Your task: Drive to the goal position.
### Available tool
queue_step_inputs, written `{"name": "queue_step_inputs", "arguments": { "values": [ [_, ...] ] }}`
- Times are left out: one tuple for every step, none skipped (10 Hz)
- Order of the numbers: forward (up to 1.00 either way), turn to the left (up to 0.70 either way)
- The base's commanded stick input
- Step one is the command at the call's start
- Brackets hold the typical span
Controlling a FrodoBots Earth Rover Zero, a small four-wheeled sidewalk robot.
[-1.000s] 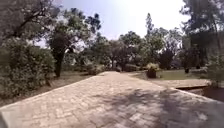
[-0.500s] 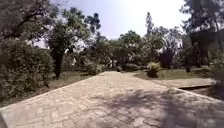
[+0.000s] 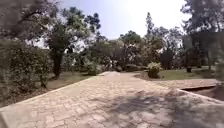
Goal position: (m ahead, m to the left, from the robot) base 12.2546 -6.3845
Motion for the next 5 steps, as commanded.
{"name": "queue_step_inputs", "arguments": {
  "values": [
    [0.30, 0.00],
    [0.30, 0.00],
    [0.30, 0.00],
    [0.30, 0.00],
    [0.30, 0.00]
  ]
}}
